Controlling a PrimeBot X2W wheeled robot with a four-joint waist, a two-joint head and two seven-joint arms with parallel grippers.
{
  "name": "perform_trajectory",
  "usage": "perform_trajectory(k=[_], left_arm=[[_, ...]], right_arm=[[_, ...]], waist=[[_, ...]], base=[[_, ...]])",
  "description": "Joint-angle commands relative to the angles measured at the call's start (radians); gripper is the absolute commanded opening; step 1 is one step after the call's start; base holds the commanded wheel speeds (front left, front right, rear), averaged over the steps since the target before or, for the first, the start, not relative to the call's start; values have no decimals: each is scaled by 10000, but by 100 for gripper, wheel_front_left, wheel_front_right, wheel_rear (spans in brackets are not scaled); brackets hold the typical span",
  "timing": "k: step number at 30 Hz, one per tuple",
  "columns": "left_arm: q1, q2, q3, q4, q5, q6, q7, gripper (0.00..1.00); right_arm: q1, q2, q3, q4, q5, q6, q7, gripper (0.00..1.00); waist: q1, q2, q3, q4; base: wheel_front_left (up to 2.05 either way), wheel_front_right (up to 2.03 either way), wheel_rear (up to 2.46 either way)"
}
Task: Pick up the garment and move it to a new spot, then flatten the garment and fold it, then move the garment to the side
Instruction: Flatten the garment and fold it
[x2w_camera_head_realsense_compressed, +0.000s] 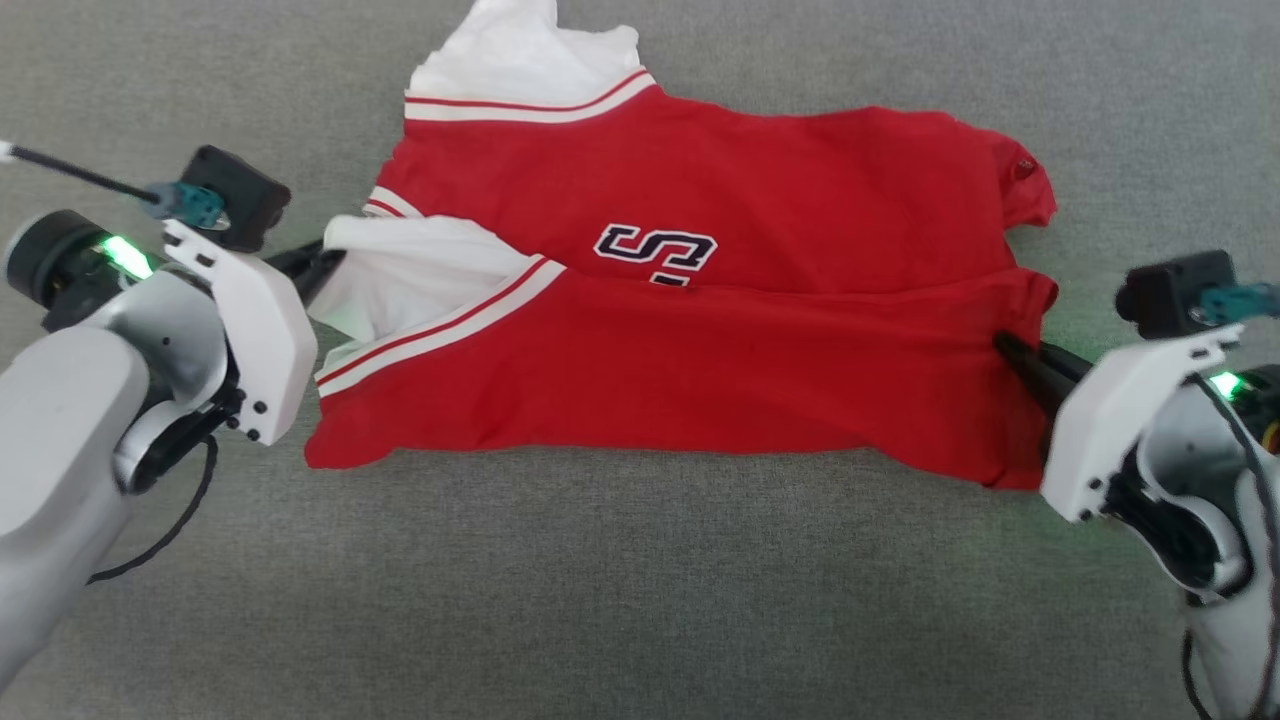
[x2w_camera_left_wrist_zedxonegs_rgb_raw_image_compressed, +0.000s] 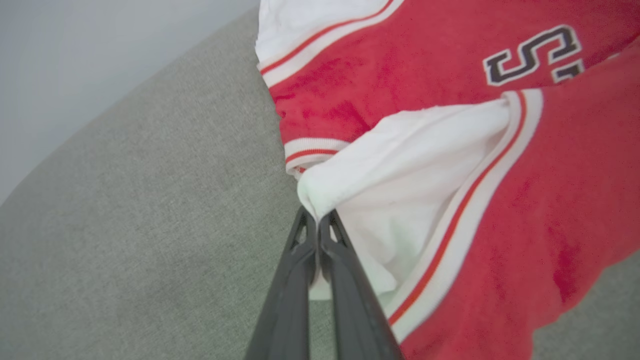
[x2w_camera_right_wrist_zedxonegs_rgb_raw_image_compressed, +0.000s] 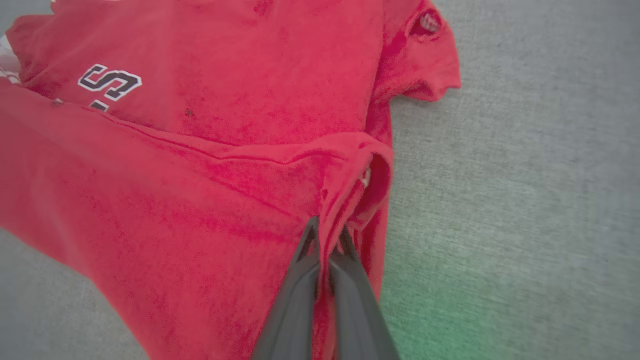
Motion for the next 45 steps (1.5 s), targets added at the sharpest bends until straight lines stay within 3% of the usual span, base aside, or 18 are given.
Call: perform_trajectory(k=[1, 3, 6, 7, 8, 9, 10, 11, 12, 19, 25, 29, 37, 45], left_arm=[[-184, -104, -91, 305, 18, -85, -48, 0], [-328, -460, -203, 1018, -144, -197, -111, 0], [-441, -866, -417, 1928, -449, -288, -48, 2], [-475, -987, -479, 2212, -616, -320, 31, 9], [-511, -1081, -545, 2422, -762, -337, 117, 17], [-570, -1144, -609, 2602, -823, -352, 177, 35], [-598, -1205, -660, 2745, -990, -343, 252, 53], [-618, -1262, -718, 2791, -1166, -345, 274, 89], [-680, -1256, -785, 2761, -1325, -348, 306, 100], [-900, -743, -1014, 2345, -1988, -355, 448, 100], [-574, -165, -1060, 1667, -2232, -251, 769, 100], [-81, 259, -1043, 753, -2645, 207, 1239, 100], [1220, 909, -1050, -1044, -3478, 1556, 2011, 100], [1779, 829, -847, -755, -4249, 2314, 2291, 100]], right_arm=[[-197, 67, 89, 215, 40, -1, -84, 0], [-498, 24, 375, 654, -37, -2, -158, 1], [-809, 60, 721, 1310, 18, -2, -153, 27], [-895, 44, 846, 1495, 36, -2, -104, 36], [-976, 28, 956, 1650, 66, -2, -74, 49], [-1047, 17, 1051, 1788, 75, -2, -35, 88], [-1113, 0, 1142, 1895, 78, -2, 21, 100], [-1168, -24, 1208, 1958, 102, -2, 64, 100], [-1212, -45, 1221, 2016, 145, -4, 85, 100], [-1060, -258, 918, 1587, 200, -1, -155, 100], [-460, -181, 47, 717, -35, -1, -727, 100], [159, 167, -725, -182, -422, -1, -1144, 100], [1251, 1166, -1793, -1951, -1241, -1, -1673, 100], [2131, 1918, -1950, -2951, -1549, -1, -1202, 100]], waist=[[0, 0, 88, -39], [0, 0, 156, -51], [0, 0, 214, -63], [0, 0, 222, -71], [0, 0, 223, -76], [0, 0, 218, -80], [0, 0, 200, -80], [0, 0, 176, -83], [0, 0, 142, -84], [0, 0, -265, 6], [0, 0, -654, 68], [0, 0, -929, 38], [0, 0, -1062, -233], [0, 0, -872, -701]], base=[[0, 0, 0], [0, 0, 0], [0, 0, 0], [0, 0, 0], [0, 0, 0], [0, 0, 0], [0, 0, 0], [0, 0, 0], [0, 0, 0], [0, 0, 0], [0, 0, 0], [0, 0, 0], [0, 0, 0], [0, 0, 0]])
